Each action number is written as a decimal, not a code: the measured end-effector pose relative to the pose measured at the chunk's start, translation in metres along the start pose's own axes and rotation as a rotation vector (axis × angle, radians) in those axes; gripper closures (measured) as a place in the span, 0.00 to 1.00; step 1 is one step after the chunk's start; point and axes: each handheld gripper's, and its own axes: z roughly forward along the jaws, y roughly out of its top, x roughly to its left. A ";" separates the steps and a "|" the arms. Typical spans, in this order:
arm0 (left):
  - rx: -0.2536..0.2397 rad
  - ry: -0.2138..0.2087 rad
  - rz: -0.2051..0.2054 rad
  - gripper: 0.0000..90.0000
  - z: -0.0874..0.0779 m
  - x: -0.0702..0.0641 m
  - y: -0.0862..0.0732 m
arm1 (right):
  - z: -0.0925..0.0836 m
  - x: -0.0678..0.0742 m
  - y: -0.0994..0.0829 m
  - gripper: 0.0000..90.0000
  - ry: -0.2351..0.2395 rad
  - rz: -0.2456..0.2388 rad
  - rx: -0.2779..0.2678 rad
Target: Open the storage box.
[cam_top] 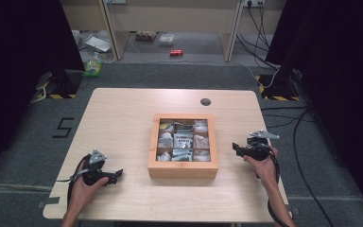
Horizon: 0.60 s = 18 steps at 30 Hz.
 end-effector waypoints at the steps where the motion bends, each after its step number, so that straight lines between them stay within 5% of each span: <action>1: 0.000 0.000 0.000 0.00 0.000 0.000 0.000 | -0.001 0.003 0.001 0.29 0.008 -0.006 -0.003; 18: 0.000 0.000 0.000 0.00 0.000 0.000 0.000 | -0.028 0.025 -0.010 0.30 0.025 -0.053 -0.009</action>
